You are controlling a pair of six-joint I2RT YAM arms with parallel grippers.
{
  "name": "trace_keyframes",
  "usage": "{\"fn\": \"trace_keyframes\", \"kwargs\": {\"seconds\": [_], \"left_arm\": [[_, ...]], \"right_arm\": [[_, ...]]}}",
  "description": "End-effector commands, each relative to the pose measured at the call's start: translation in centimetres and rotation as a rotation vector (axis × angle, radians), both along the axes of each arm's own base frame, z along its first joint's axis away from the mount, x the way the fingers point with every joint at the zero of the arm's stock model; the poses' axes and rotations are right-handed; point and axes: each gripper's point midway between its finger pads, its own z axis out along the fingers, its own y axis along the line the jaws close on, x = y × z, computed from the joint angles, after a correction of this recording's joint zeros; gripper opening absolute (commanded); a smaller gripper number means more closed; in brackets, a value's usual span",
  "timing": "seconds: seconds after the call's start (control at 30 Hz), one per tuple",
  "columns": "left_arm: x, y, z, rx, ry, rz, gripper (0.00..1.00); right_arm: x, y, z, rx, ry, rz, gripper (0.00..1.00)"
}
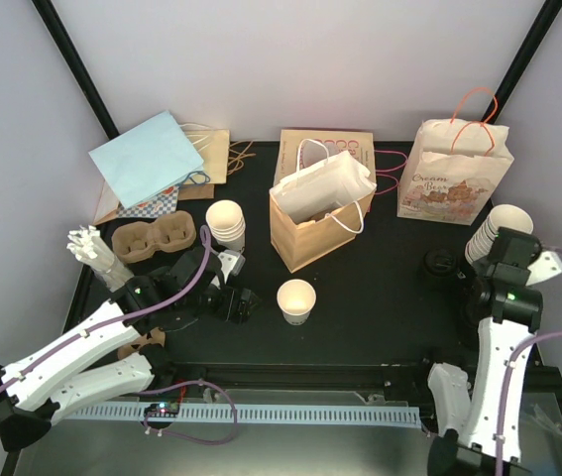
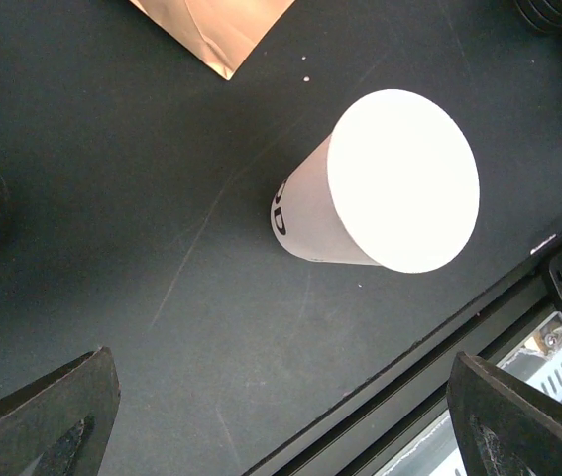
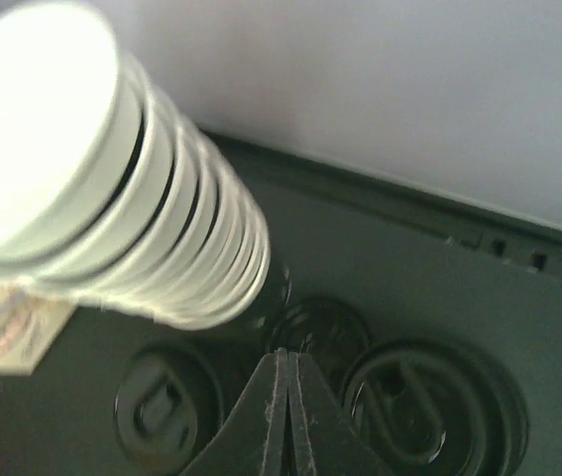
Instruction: Pack the takeout coffee
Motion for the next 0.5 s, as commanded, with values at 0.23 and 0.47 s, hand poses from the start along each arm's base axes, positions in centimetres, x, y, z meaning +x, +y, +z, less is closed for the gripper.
{"fn": "trace_keyframes", "kwargs": {"seconds": [0.23, 0.47], "left_arm": [[0.5, -0.9, 0.5, -0.066, -0.016, 0.002, 0.93], [0.6, -1.2, 0.2, -0.067, -0.028, -0.011, 0.93]], "right_arm": [[2.4, 8.8, -5.4, 0.007, 0.25, 0.339, 0.01], [3.1, 13.1, -9.8, -0.129, 0.453, 0.443, 0.01]]}}
